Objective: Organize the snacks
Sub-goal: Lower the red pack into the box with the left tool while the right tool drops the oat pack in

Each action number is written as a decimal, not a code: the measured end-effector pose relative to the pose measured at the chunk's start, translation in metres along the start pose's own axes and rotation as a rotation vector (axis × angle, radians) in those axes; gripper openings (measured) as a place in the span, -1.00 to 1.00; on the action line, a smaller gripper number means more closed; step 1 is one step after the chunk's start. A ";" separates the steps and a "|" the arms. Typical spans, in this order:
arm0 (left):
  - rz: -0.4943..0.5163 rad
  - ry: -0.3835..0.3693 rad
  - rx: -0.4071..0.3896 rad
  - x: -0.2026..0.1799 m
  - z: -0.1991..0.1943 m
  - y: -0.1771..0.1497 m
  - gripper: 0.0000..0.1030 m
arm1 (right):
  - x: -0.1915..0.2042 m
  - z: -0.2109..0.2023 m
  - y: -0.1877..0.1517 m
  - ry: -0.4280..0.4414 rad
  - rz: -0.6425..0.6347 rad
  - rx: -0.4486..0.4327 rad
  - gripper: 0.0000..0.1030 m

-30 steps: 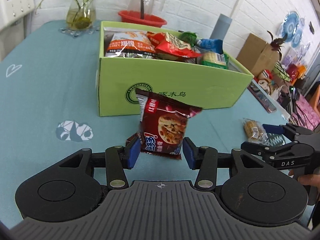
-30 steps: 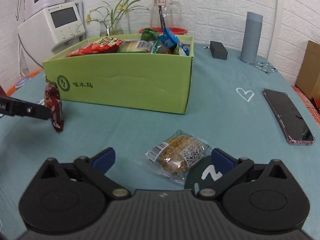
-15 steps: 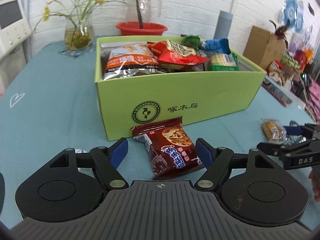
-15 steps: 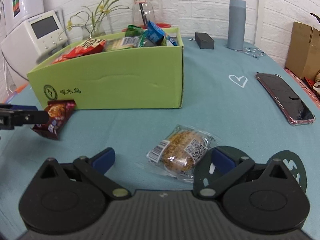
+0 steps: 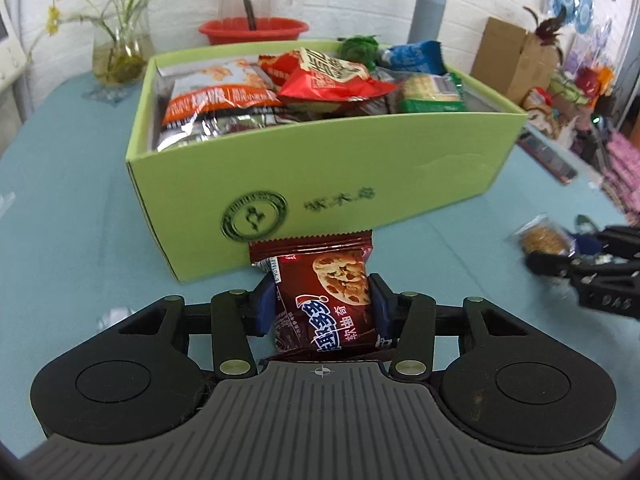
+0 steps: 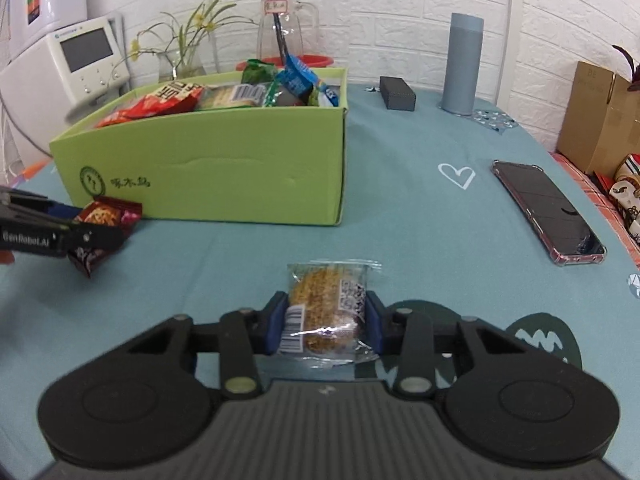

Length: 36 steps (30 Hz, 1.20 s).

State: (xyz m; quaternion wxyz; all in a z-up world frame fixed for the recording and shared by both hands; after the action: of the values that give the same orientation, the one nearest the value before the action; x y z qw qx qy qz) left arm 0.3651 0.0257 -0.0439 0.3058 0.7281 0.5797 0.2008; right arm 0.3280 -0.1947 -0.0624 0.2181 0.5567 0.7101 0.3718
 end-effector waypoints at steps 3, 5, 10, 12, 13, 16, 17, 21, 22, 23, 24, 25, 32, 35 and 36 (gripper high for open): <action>-0.050 -0.050 0.009 0.000 -0.019 -0.008 -0.47 | 0.008 -0.018 -0.005 0.078 0.039 -0.031 -0.25; -0.070 -0.088 -0.018 -0.002 -0.039 -0.004 -0.47 | 0.017 -0.031 0.002 0.133 0.040 -0.062 -0.25; -0.087 -0.093 -0.145 0.002 -0.085 0.045 -0.47 | 0.042 -0.046 0.056 0.192 -0.067 -0.182 -0.24; -0.103 -0.057 -0.189 0.008 -0.087 0.072 -0.46 | 0.049 -0.041 0.088 0.188 -0.107 -0.235 -0.24; -0.113 -0.045 -0.200 0.011 -0.085 0.084 -0.46 | 0.050 -0.035 0.103 0.184 -0.115 -0.259 -0.24; -0.149 -0.025 -0.198 0.018 -0.062 0.121 -0.46 | 0.046 -0.004 0.146 0.150 -0.135 -0.300 -0.24; -0.153 -0.018 -0.196 0.019 -0.053 0.131 -0.46 | 0.043 0.009 0.158 0.148 -0.130 -0.296 -0.24; -0.149 0.046 -0.149 0.030 0.000 0.156 -0.46 | 0.029 0.069 0.184 0.157 -0.089 -0.219 -0.24; -0.147 0.060 -0.130 0.032 0.013 0.157 -0.46 | 0.026 0.081 0.186 0.163 -0.086 -0.195 -0.23; -0.144 0.069 -0.112 0.033 0.023 0.157 -0.45 | 0.026 0.090 0.184 0.173 -0.084 -0.178 -0.20; -0.142 0.069 -0.106 0.034 0.032 0.155 -0.44 | 0.026 0.095 0.184 0.182 -0.087 -0.165 -0.20; -0.140 0.069 -0.109 0.034 0.036 0.154 -0.44 | 0.027 0.099 0.183 0.186 -0.097 -0.155 -0.19; -0.108 0.118 -0.164 0.030 0.043 0.150 -0.13 | 0.035 0.103 0.173 0.162 -0.173 -0.158 -0.14; -0.086 0.153 -0.213 0.024 0.033 0.153 0.22 | 0.034 0.098 0.176 0.185 -0.153 -0.170 0.16; -0.088 0.157 -0.236 0.022 0.025 0.154 0.25 | 0.034 0.094 0.178 0.188 -0.144 -0.182 0.20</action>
State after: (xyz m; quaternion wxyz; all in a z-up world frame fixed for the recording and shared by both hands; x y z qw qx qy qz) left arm 0.4981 0.0200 0.0406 0.3512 0.6431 0.6055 0.3104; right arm 0.4977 -0.1176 0.0192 0.2262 0.4448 0.7290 0.4686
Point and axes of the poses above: each gripper's, at about its wrist camera, not at the fingertips, and z roughly the way its jaws point, x to its left, y to its top, the point moved 6 cm from there along z, roughly the way its jaws point, and after that the axes turned 8 degrees about y, right-handed, at the moved point
